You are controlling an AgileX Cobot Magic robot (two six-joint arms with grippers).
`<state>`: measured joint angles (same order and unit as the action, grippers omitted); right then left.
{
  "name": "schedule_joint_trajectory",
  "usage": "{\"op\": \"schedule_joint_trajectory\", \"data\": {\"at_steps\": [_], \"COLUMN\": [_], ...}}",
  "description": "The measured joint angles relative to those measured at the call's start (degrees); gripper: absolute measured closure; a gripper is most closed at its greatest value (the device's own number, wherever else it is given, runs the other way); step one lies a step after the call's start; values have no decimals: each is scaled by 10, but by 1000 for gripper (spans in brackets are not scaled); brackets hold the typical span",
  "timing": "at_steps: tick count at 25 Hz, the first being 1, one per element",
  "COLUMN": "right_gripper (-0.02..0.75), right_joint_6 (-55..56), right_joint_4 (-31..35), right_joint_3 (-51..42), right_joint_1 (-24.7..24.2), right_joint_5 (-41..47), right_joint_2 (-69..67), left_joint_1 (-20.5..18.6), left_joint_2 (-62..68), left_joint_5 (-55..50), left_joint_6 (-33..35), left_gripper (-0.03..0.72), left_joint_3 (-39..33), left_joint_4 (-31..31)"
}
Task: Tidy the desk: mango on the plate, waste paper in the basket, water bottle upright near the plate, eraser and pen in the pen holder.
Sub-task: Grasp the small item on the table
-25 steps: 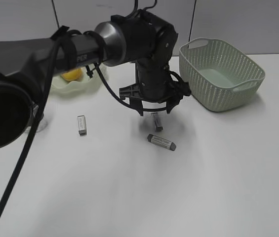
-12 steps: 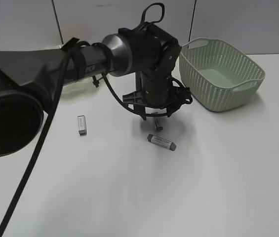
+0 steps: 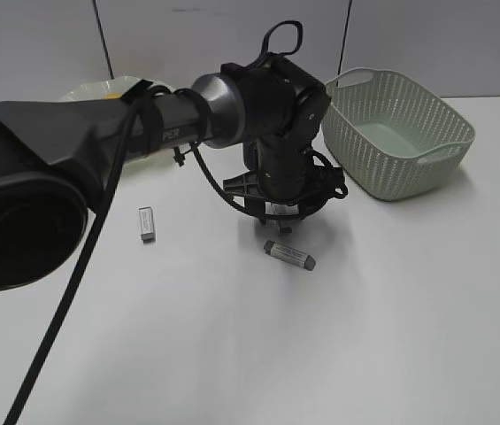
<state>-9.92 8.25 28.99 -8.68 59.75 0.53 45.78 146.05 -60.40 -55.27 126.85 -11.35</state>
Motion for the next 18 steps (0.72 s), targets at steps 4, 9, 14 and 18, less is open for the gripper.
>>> {"op": "schedule_joint_trajectory", "data": {"at_steps": [4,9,14,18], "right_gripper": [254,254,254,254], "right_joint_6": [0,0,0,0], "right_joint_4": [0,0,0,0], "right_joint_3": [0,0,0,0], "right_joint_1": [0,0,0,0], "right_joint_5": [0,0,0,0], "right_joint_2": [0,0,0,0], "left_joint_1": [4,4,4,4], "left_joint_2": [0,0,-1,-25], "left_joint_5": [-4,-16,-30,-30], "left_joint_6": [0,0,0,0], "left_gripper": [249,360,539,539], "left_joint_3": [0,0,3,7], "left_joint_4": [-2,-4,-14,-23]}}
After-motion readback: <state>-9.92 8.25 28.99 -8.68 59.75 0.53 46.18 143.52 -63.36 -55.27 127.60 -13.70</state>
